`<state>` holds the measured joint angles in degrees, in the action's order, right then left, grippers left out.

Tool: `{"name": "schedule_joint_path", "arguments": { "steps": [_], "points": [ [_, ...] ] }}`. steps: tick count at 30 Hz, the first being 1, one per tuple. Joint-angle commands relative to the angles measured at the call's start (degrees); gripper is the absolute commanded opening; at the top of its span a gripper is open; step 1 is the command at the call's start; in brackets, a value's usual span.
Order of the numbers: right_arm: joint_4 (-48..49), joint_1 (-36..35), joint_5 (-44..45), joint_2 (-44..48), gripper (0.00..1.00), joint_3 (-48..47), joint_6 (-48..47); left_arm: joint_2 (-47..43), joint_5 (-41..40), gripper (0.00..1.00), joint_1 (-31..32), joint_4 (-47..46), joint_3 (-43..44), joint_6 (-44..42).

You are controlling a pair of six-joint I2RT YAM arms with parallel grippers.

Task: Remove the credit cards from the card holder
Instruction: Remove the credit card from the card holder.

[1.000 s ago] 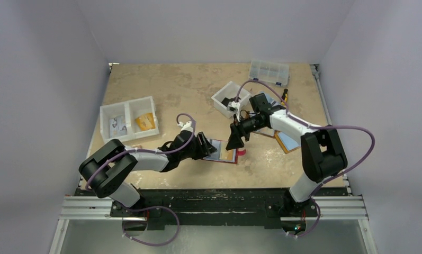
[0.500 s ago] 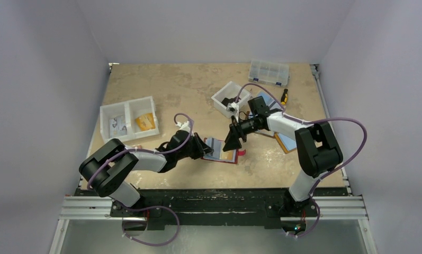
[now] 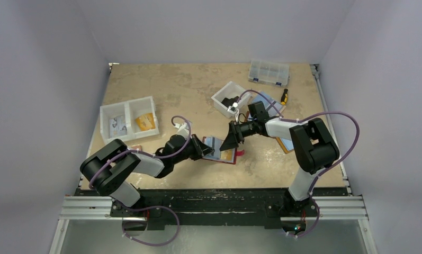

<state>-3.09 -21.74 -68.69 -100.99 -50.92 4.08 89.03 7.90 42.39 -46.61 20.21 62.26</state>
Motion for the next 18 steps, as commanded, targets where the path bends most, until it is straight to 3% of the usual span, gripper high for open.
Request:
{"name": "schedule_joint_path", "arguments": {
  "steps": [1,18],
  "points": [
    [4.04,0.11,-1.89,-0.09,0.69,-0.72,4.63,-1.21,0.81,0.00,-0.46,-10.82,-1.31,0.50],
    [8.79,2.96,-2.64,0.32,0.70,0.88,11.81,-2.61,-1.40,0.00,-0.46,-21.17,-4.85,1.85]
  ]
}}
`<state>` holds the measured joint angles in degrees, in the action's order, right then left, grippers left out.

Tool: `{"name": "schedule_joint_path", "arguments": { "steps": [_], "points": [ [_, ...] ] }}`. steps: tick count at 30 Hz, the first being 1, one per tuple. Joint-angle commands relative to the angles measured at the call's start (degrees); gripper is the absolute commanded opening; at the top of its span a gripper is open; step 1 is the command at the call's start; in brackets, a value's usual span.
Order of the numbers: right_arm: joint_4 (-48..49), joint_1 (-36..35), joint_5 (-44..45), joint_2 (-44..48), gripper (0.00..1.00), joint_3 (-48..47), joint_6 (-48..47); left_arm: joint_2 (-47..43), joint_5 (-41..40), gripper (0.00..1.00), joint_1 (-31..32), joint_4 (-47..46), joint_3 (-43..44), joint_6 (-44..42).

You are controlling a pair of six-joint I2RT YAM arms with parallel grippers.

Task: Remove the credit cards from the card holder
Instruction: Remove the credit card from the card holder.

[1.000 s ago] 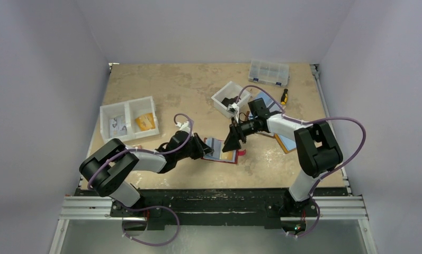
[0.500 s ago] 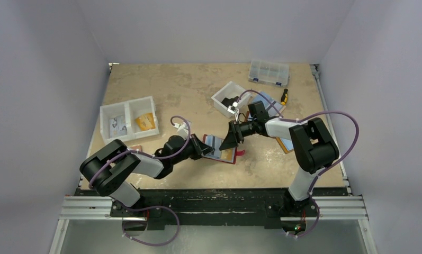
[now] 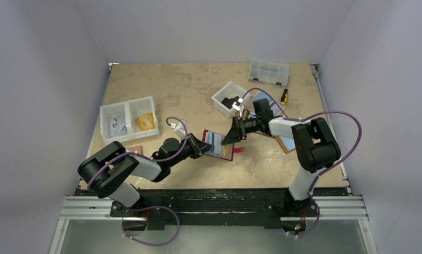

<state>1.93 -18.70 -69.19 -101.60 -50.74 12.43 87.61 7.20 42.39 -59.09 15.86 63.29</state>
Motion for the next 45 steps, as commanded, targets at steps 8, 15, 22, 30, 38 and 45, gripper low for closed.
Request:
{"name": "schedule_joint_path", "arguments": {
  "steps": [8,15,22,30,38,45],
  "points": [
    [7.33,-0.11,-4.30,-1.04,0.66,1.41,7.19,0.45,-0.95,0.00,-0.47,-14.97,-2.07,2.57],
    [13.49,-0.20,-7.35,-1.71,0.56,2.49,13.34,3.19,-0.32,0.00,-0.47,-20.33,-2.18,4.43],
    [15.89,-0.37,-8.07,-2.01,0.49,2.84,15.76,6.73,0.77,0.00,-0.46,-26.40,-1.95,6.17],
    [16.50,-0.37,-8.73,-3.31,0.34,2.50,16.58,7.89,0.83,0.00,-0.46,-28.20,-1.80,6.76],
    [16.90,-0.28,-9.35,-3.70,0.00,2.40,16.37,8.86,0.21,0.03,-0.61,-27.51,-1.86,8.12],
    [15.16,-0.19,-7.54,-3.52,0.00,2.58,14.46,6.39,-0.66,0.28,-1.31,-22.31,-2.73,7.92]
  ]
}}
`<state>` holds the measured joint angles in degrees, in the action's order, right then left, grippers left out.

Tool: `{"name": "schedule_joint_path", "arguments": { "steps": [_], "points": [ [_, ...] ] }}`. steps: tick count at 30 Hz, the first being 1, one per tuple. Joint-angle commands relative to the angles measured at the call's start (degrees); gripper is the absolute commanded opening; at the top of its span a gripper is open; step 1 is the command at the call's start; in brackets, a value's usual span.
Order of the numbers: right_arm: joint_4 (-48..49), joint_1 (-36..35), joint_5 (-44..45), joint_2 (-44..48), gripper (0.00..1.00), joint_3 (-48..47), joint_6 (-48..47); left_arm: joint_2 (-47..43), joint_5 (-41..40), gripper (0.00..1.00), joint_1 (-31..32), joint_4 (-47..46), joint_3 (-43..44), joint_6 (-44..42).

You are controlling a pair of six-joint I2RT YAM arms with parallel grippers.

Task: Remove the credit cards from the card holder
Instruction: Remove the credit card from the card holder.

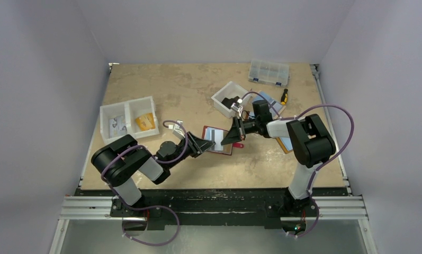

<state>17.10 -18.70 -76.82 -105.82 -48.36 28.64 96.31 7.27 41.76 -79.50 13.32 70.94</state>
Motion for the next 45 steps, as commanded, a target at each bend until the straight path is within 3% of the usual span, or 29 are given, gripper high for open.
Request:
{"name": "schedule_joint_path", "arguments": {
  "steps": [1,4,7,22,27,29,32,38,45],
  "points": [
    [-0.28,-0.20,0.28,0.44,0.00,0.12,-1.98,-2.35,-0.76,0.27,-0.83,-1.44,-0.31,0.29],
    [-2.75,-0.13,1.05,-0.43,0.00,-0.42,-3.69,-1.79,-0.67,0.20,-1.22,-0.76,-0.85,0.85],
    [-5.37,-0.11,2.10,-1.06,0.00,-1.09,-6.04,-0.64,-0.01,0.00,-1.87,-1.24,-1.64,1.66],
    [-13.17,0.86,7.00,-2.33,0.00,-2.36,-13.08,3.06,0.20,0.00,-3.21,-5.23,-4.77,2.08],
    [-21.13,1.03,10.37,-0.49,0.00,-4.38,-20.61,3.91,-0.24,0.00,-3.90,-1.56,-5.06,3.12],
    [-23.55,1.25,10.79,0.99,0.00,-4.87,-24.16,2.72,-0.85,0.03,-4.05,2.47,-4.96,3.11],
    [-25.28,1.38,10.66,3.56,0.00,-4.95,-28.04,-1.57,-2.39,0.17,-4.17,12.68,-3.80,1.35],
    [-29.49,1.38,9.20,6.03,0.00,-6.23,-35.15,-17.91,-10.10,0.40,-3.91,50.36,6.49,-9.09],
    [-43.01,1.38,8.25,6.69,0.00,-11.35,-49.31,-29.29,-15.67,0.48,-3.89,65.44,10.93,-15.13]
  ]
}}
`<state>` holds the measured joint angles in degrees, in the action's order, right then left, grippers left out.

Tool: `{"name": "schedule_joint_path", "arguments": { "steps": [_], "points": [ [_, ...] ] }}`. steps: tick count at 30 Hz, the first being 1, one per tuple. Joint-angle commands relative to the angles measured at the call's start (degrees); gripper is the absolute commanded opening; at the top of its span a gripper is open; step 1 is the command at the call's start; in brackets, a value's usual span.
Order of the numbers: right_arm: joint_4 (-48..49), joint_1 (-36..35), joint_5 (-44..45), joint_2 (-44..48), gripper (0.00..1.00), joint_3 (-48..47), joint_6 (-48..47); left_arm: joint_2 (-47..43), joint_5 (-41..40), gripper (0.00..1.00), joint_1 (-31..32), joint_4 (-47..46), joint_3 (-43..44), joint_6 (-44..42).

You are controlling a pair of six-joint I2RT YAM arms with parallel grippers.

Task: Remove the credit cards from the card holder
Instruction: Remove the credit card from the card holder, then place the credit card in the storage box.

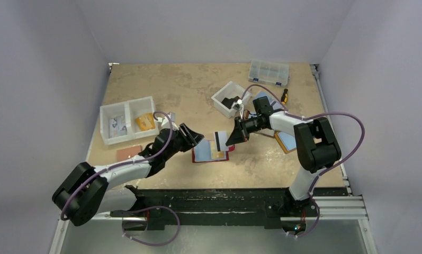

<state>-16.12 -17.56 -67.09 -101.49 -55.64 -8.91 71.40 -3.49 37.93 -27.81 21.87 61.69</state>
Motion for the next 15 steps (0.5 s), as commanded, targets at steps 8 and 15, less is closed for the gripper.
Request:
{"name": "schedule_joint_path", "arguments": {
  "steps": [8,15],
  "points": [
    [-20.75,0.20,-0.27,4.64,0.00,-7.75,-23.57,-18.40,-14.35,0.99,-0.24,30.93,8.23,-4.66],
    [-30.47,0.17,2.12,5.13,0.00,-11.20,-34.83,-26.70,-8.02,0.99,-0.41,21.30,4.84,4.28]
  ]
}}
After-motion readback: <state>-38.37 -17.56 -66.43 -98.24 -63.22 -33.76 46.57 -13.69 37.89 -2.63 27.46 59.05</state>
